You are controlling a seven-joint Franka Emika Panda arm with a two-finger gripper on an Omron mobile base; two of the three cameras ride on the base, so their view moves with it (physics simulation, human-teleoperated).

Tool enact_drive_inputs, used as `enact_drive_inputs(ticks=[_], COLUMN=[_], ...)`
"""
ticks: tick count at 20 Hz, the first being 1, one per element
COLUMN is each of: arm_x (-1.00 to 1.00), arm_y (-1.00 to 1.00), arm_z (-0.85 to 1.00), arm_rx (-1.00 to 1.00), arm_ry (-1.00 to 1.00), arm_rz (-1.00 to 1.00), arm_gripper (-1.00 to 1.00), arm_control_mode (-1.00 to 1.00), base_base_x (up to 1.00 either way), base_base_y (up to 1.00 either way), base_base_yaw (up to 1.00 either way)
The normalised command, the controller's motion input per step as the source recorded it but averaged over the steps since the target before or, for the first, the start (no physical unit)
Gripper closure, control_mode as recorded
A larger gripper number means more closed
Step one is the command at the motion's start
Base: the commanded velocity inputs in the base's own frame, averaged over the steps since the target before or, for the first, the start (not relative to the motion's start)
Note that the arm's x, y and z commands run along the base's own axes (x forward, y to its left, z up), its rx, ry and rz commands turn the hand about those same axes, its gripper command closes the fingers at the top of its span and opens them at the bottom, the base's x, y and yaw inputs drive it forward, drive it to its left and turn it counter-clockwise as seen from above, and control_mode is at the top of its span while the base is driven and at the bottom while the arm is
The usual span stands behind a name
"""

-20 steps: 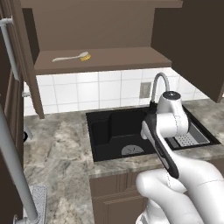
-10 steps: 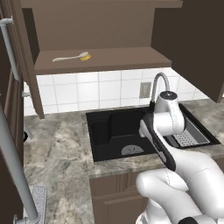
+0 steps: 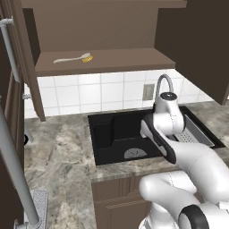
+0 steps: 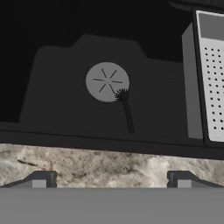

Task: Pick up the dish brush and dish brush from the sink, and place them back in the cabinet, and close the cabinet doors.

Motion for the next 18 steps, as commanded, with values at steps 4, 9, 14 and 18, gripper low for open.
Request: enact_drive_inputs(ticks=[4,9,14,18], arm_x=[0.19,0.19,0.17,0.11], arm_y=[-0.02,-0.01,-0.01,0.0], arm_z=[-0.15,-0.17,-0.18,-0.24], arm_rx=[0.0,0.0,0.0,0.0], arm_ry=[0.08,0.11,0.08,0.0], arm_rz=[0.0,0.0,0.0,0.0], arm_gripper=[-1.0,-1.0,-1.0,-1.0], arm_control_mode=[-1.0,-1.0,-1.0,-1.0], base_base_x=[0.0,0.0,0.0,0.0], base_base_y=[0.0,0.0,0.0,0.0], base_base_yaw=[0.0,0.0,0.0,0.0])
